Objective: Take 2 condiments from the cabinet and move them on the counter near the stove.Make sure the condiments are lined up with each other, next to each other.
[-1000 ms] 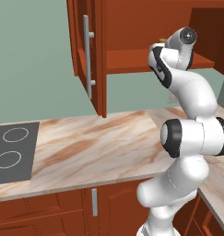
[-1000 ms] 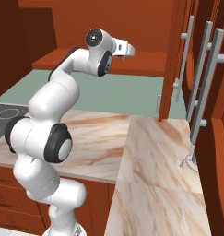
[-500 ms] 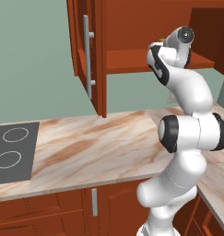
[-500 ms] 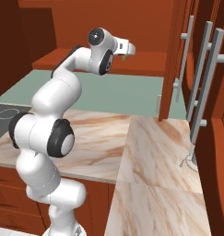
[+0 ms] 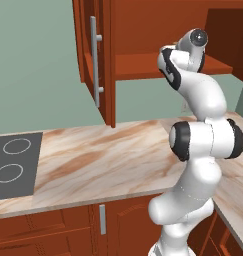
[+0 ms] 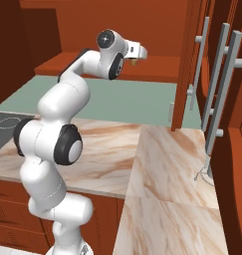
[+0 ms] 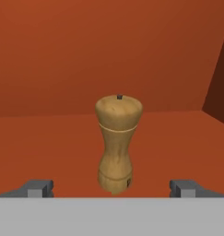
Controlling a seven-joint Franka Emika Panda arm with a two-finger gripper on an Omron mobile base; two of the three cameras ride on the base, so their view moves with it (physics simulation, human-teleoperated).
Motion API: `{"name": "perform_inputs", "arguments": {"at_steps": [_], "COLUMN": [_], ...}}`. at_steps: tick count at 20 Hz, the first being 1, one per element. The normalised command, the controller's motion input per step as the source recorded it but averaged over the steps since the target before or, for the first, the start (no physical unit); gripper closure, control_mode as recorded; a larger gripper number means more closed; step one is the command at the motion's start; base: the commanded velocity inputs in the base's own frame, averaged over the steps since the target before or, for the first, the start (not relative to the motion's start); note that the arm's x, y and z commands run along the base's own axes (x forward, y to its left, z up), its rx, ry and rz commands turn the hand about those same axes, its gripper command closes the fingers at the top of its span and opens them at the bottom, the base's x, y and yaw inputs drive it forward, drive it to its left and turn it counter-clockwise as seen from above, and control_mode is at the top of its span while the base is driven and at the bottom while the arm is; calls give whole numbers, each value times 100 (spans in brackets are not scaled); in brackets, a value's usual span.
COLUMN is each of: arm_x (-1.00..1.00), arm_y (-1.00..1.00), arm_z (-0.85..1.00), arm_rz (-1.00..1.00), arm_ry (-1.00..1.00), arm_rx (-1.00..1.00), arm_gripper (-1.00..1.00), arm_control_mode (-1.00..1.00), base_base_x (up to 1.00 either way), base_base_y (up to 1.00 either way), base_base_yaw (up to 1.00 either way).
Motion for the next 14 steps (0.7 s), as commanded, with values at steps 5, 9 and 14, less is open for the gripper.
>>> {"name": "perform_inputs", "arguments": {"at_steps": [5, 9, 14], "arm_x": [13, 13, 12], "arm_y": [-3, -3, 0], "arm_z": [0, -3, -3], "arm_rz": [0, 0, 0], "arm_ry": [0, 0, 0], "arm_rx": [0, 0, 0], "arm_gripper": [-100, -100, -100], "arm_control_mode": [-100, -100, -100], "base_base_x": [0, 0, 0], "base_base_y": [0, 0, 0], "base_base_yaw": [0, 0, 0]}}
